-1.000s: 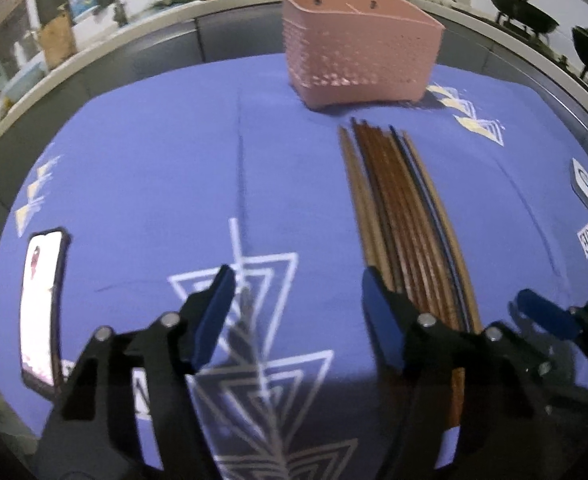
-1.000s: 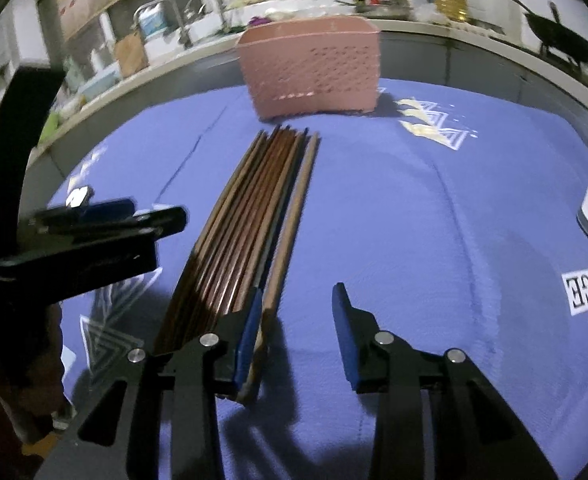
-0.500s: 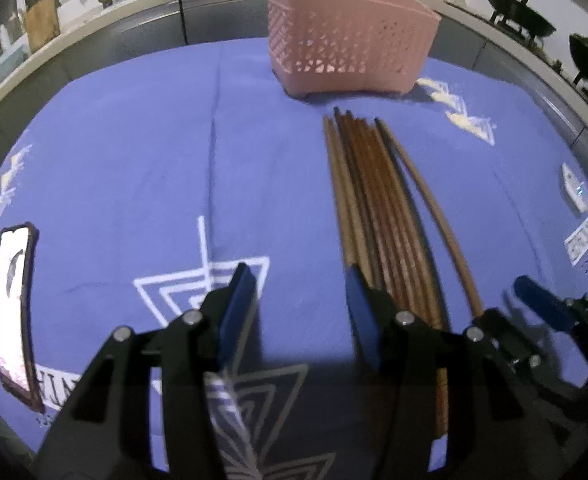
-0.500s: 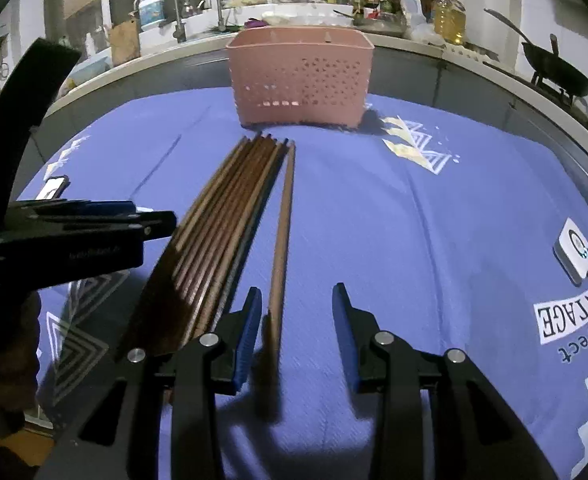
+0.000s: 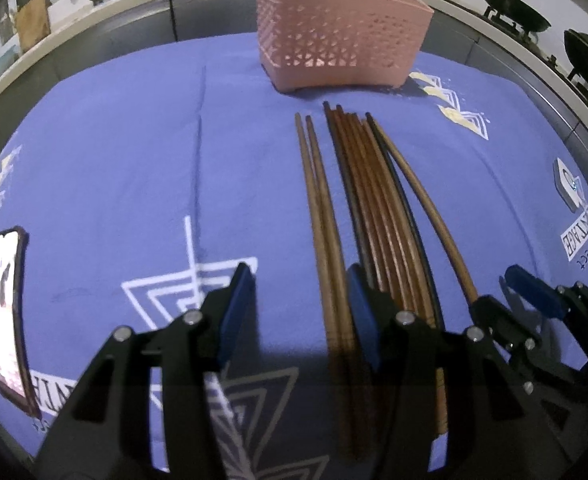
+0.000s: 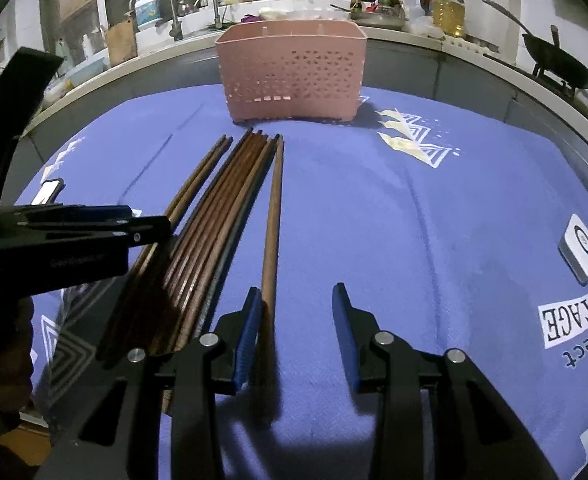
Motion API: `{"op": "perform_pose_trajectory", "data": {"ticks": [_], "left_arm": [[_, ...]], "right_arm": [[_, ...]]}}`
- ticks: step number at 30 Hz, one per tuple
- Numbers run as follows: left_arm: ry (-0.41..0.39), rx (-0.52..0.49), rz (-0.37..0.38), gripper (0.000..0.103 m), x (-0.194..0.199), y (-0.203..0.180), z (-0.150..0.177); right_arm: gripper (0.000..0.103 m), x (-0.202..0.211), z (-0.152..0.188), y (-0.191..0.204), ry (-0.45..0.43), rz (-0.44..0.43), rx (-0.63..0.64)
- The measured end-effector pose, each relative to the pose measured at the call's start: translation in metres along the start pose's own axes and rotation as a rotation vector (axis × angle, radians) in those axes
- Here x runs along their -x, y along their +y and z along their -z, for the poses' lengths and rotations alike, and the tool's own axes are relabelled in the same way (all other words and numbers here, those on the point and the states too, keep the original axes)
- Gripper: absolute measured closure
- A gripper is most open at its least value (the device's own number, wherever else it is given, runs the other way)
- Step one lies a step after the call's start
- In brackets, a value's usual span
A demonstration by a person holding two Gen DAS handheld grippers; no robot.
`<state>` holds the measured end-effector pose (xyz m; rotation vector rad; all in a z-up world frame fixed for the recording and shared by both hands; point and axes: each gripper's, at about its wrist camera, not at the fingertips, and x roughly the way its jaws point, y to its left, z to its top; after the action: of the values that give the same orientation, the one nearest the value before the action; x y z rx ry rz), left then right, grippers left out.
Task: Organize utensils
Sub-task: 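Close the left tool on one chopstick while the right tool grasps another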
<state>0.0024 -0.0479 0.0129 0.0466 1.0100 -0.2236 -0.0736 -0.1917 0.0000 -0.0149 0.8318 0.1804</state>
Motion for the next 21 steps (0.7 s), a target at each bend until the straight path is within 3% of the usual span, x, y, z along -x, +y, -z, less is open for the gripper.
{"op": "perform_pose_trajectory", "data": {"ticks": [3,9,18,21], "left_arm": [[-0.004,0.01,0.012,0.055,0.004,0.0,-0.001],[-0.017,-0.007,-0.045,0.055,-0.001,-0.001,-0.004],[0.001,0.017,-0.043,0.055,-0.006,0.002,-0.009],[-0.014,-0.034,-0.101,0.055,-0.011,-0.01,-0.012]], "right_arm": [[0.066,-0.001,-0.001,0.003,-0.004,-0.005,0.015],[0.066,-0.01,-0.001,0.0,0.015,0.02,0.024],[0.066,-0.012,-0.004,-0.002,0.013,0.031,0.03],[0.066,-0.013,-0.006,-0.006,0.015,0.032,0.019]]}}
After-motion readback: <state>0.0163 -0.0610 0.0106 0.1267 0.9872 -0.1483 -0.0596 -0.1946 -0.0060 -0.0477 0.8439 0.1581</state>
